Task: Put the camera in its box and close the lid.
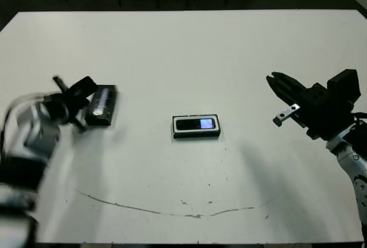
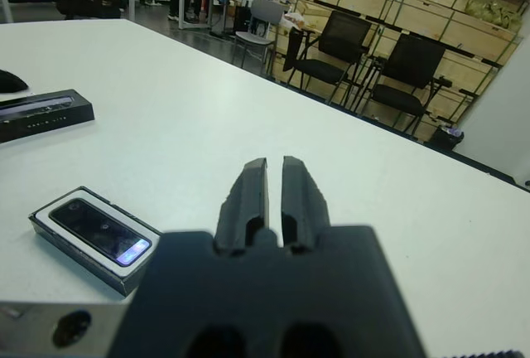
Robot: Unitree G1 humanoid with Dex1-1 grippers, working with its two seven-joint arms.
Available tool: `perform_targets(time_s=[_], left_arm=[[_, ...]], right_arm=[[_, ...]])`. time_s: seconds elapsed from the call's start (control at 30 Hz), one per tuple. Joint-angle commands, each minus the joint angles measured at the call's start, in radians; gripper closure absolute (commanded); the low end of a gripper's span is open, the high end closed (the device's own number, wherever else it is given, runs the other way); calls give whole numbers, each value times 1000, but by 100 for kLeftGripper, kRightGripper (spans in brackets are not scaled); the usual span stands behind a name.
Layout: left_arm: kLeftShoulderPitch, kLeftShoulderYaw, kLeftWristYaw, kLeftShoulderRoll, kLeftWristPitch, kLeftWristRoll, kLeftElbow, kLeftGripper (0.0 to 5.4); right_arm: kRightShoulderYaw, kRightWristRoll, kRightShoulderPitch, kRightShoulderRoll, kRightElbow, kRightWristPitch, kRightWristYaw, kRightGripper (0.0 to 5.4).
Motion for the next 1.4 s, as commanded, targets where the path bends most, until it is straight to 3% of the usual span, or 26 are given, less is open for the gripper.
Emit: perform_targets(time_s=[0.03, 0.23, 0.5, 0.7, 0.9, 1.03, 1.13, 1.3, 1.4], left_arm=[[16, 110, 70, -93, 171, -94, -121, 540], [21, 63, 80, -79, 214, -175, -185, 530], [20, -53, 64, 23, 69, -189, -160, 432], [25, -14, 2, 120, -6, -259, -258, 336], [102, -93, -87, 326, -141, -185, -414, 227], [117, -157, -127, 389, -129, -164, -422, 153], [116, -191, -153, 391, -132, -182, -383, 98], [99, -127, -144, 252, 17, -362, -316, 5], [84, -113, -105, 200, 90, -406, -283, 2]], right_arm=[[3, 6, 7, -10, 2, 25, -1, 538], [7, 6, -1, -13, 14, 16, 8, 540], [13, -3, 4, -12, 5, 15, 2, 540], [8, 3, 4, -14, 1, 33, -2, 540], [14, 9, -3, -6, 19, 13, 9, 540], [20, 5, -3, -9, 14, 19, 5, 540], [17, 9, 2, -7, 11, 20, 5, 540], [13, 11, 11, -8, 6, 22, 3, 540], [13, 12, 12, -7, 4, 25, 2, 540]])
